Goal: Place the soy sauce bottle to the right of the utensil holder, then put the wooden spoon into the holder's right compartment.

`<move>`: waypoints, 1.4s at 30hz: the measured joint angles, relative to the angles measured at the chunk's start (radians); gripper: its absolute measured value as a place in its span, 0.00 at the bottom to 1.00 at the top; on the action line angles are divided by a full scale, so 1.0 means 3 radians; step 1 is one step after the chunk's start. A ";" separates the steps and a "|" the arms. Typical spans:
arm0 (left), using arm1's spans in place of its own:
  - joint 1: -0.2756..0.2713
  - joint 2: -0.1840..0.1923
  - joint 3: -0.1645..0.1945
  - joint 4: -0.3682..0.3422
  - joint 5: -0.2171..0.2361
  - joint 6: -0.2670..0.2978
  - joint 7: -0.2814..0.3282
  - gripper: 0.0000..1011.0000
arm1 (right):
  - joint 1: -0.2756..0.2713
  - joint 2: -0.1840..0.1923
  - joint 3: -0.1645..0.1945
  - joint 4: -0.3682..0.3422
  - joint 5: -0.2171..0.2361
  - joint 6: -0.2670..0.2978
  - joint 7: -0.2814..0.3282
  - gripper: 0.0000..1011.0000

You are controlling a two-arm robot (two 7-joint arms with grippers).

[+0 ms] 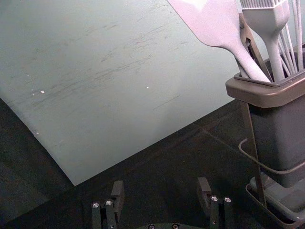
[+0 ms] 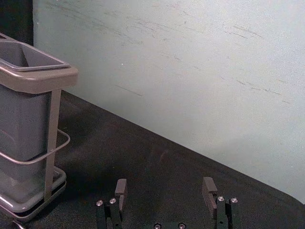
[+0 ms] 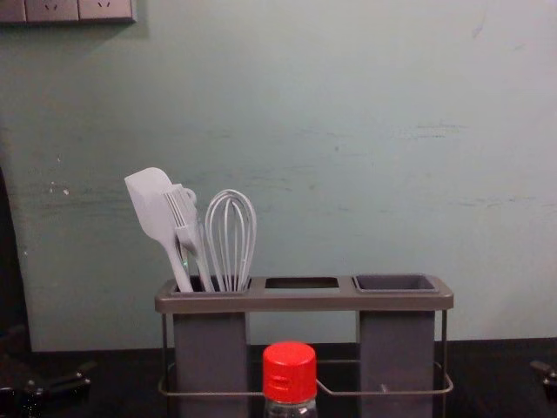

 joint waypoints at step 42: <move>0.0000 0.0000 0.0000 0.0000 0.0000 0.0000 0.0000 0.99 | -0.0290 0.0047 0.0256 -0.0312 -0.0024 -0.0099 0.0055 0.99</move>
